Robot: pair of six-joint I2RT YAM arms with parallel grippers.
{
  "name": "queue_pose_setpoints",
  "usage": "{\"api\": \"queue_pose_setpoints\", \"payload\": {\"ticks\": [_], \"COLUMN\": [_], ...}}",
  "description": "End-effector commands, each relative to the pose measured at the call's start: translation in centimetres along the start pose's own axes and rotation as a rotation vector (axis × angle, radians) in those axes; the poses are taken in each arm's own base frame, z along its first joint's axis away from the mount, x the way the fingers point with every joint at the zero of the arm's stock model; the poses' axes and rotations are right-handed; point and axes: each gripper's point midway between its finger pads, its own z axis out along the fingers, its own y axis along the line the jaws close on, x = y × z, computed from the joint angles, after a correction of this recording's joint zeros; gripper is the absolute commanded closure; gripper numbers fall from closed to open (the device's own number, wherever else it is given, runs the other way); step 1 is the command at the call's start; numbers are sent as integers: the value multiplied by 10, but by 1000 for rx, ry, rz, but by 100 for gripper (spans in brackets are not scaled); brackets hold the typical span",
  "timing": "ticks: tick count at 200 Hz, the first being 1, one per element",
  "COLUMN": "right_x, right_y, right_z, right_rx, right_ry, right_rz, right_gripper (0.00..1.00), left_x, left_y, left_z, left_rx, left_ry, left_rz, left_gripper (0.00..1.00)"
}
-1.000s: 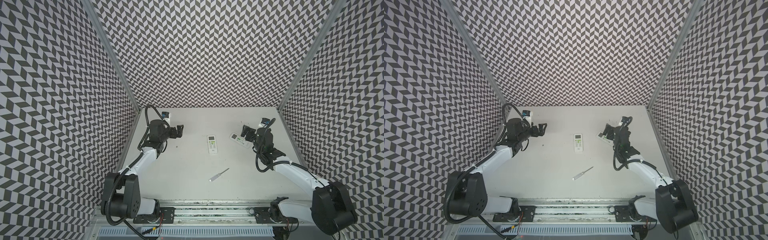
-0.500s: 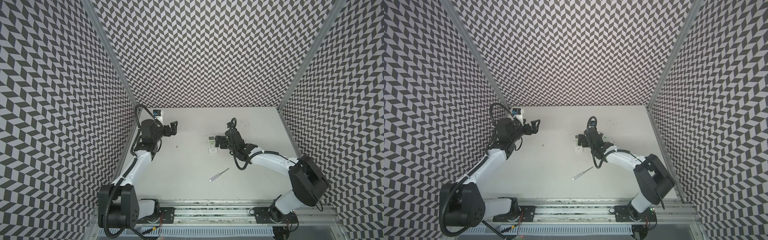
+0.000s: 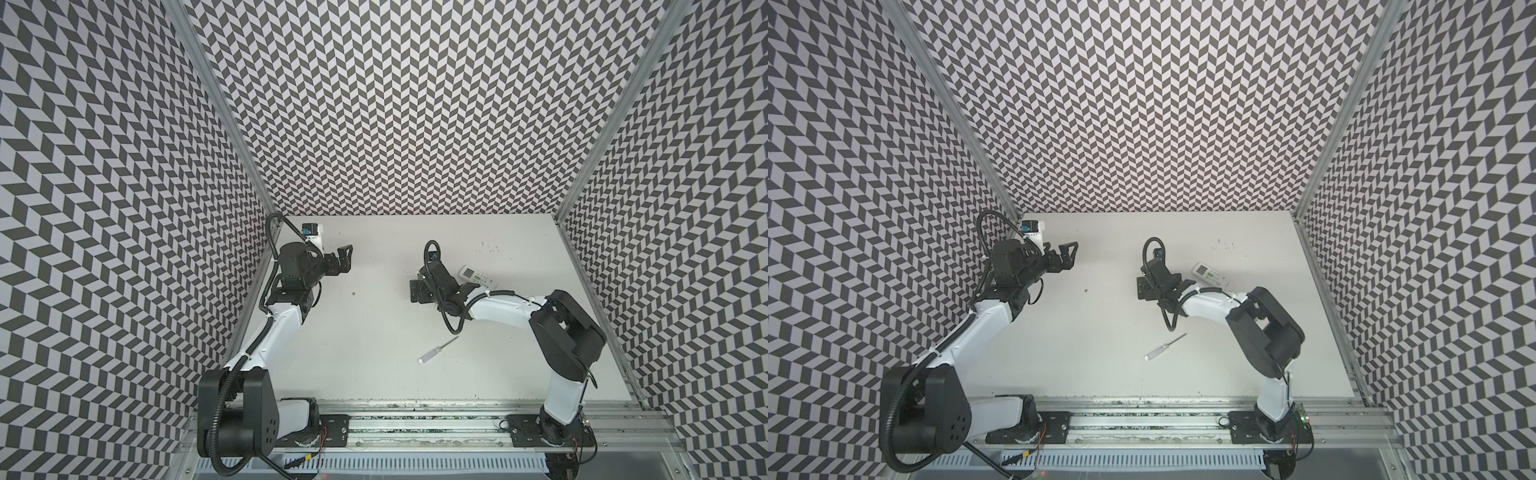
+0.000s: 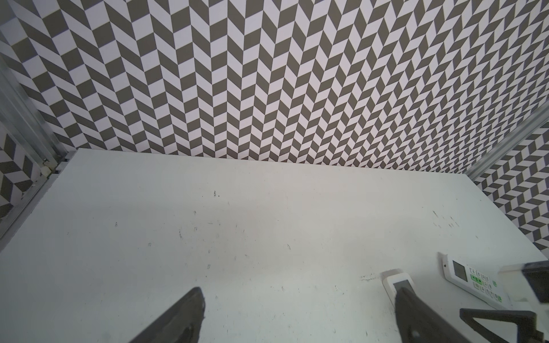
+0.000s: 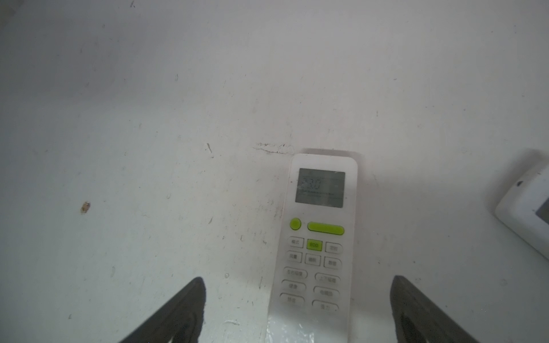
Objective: Unload the batteries from the remote control
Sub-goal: 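Lower the right gripper onto the nearer white remote and grasp it, then lift the remote with the right gripper toward the left gripper while the left gripper approaches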
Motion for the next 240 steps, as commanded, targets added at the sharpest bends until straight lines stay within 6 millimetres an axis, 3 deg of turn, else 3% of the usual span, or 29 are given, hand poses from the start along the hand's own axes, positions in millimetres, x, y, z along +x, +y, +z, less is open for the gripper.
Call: {"api": "queue_pose_setpoints", "payload": {"ticks": [1,82,117,196,240], "right_x": [10,44,45,55,40], "right_y": [1,-15,-19,-29,-33], "right_z": [10,29,29,29,19], "right_rx": [60,150,169,184,169], "right_ry": [29,108,106,109,61], "right_rz": [-33,-35,-32,-57,-65], "right_gripper": [6,12,13,39,48], "left_x": [-16,-19,-19,-23,-24], "left_y": [-8,-12,-11,-6,-8], "left_z": [-7,-7,-7,-11,-11], "left_rx": [17,16,12,-17,-11], "left_ry": [-46,-50,-52,-64,-65], "left_rz": [12,32,33,65,103], "left_gripper": [0,0,0,0,0]}}
